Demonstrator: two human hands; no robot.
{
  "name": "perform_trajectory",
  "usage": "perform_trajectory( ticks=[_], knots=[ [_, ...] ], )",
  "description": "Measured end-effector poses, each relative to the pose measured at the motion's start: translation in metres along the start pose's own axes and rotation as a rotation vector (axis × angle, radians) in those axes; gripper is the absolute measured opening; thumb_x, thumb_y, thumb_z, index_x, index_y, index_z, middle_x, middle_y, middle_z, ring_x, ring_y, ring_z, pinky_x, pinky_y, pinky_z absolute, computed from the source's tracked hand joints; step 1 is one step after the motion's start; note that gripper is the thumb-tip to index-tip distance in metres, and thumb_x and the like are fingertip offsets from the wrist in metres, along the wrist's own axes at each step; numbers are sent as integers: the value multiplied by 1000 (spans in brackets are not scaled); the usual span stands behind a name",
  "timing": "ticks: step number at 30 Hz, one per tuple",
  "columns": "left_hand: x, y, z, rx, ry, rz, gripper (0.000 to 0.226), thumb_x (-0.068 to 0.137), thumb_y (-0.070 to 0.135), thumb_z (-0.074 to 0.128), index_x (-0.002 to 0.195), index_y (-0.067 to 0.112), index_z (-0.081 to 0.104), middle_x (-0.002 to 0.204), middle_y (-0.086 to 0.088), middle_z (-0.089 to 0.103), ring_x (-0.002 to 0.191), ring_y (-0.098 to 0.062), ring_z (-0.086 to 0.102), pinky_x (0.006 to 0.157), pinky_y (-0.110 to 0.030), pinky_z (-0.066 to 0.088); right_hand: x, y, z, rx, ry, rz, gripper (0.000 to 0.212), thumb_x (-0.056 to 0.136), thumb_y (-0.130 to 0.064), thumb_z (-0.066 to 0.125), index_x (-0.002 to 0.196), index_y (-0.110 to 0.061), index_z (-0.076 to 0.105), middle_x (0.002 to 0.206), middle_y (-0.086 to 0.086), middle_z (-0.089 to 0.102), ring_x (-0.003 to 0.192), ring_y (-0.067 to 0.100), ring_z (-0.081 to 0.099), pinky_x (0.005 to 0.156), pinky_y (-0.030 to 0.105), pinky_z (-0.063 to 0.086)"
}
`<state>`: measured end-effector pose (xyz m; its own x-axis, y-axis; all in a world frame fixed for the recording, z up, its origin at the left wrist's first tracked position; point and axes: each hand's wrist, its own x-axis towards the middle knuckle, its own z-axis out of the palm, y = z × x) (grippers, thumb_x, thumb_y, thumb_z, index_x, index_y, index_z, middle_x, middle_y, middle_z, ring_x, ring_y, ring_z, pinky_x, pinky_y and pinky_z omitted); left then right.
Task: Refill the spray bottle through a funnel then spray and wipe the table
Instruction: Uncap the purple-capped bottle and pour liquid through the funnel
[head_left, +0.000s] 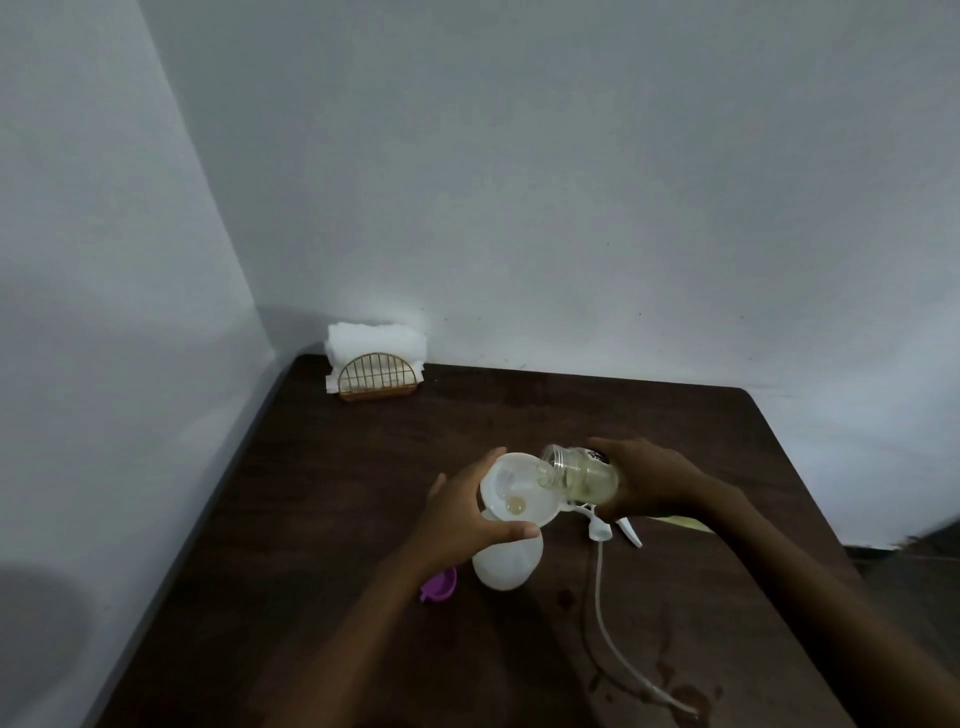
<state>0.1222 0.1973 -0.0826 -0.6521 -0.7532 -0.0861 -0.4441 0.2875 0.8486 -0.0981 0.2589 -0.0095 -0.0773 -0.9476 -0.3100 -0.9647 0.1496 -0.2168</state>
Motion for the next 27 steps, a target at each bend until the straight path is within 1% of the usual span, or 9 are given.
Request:
perform_trajectory(
  ticks=[3,6,9,14,17,20,22,25,27],
  knots=[
    [0,1,-1,1,9,5,101,60,64,71,143,30,25,143,10,42,132,-9,36,116,-53,5,0,0,0,0,1,0,39,63,-34,73,87,-35,43,75,-15,51,65,4,46,56,25,37],
    [-1,3,-2,-4,17,9,96,64,57,73,142,31,25,142,10,42,132,-9,36,116,-51,4,0,0,0,4,14,1,43,64,-35,73,100,-31,51,86,-14,54,75,9,49,60,26,38],
    [-2,5,-2,-4,20,10,94,65,54,74,142,30,25,141,10,44,131,-9,37,116,-49,4,0,1,1,-1,13,2,49,64,-36,73,108,-30,52,89,-14,55,76,10,50,61,26,38],
    [-2,6,-2,-6,6,1,103,56,67,67,142,30,25,140,10,45,131,-9,38,116,-52,5,2,2,2,11,5,-5,50,62,-36,74,108,-29,53,94,-11,61,80,11,54,63,28,43],
    [-2,5,-2,-7,-4,-8,111,49,77,61,143,31,24,141,10,43,132,-9,37,116,-52,5,2,2,1,11,-1,-1,50,62,-35,73,107,-29,53,96,-11,62,81,11,55,61,27,41],
    [-1,5,-3,-8,-1,1,111,48,78,59,142,31,25,140,12,44,131,-8,38,116,-53,8,1,0,0,5,1,2,42,62,-34,73,96,-32,48,89,-14,56,77,11,50,56,24,37],
    [-1,6,-3,-1,1,1,111,48,78,59,142,31,25,140,11,44,131,-8,38,115,-54,10,-1,-1,-1,6,-1,-3,40,63,-33,73,90,-34,44,86,-14,55,76,11,50,56,23,37],
    [-2,6,-3,-2,-7,0,110,48,78,59,142,31,25,141,11,43,131,-9,37,115,-55,10,0,0,-1,18,10,-1,42,61,-34,73,97,-30,50,89,-13,59,78,12,53,62,29,42],
    [-2,6,-3,-9,-8,1,110,48,77,59,142,32,25,141,11,43,131,-9,37,114,-56,10,0,1,-1,18,7,-1,43,61,-34,73,98,-30,51,89,-13,58,78,12,53,63,30,42]
  ],
)
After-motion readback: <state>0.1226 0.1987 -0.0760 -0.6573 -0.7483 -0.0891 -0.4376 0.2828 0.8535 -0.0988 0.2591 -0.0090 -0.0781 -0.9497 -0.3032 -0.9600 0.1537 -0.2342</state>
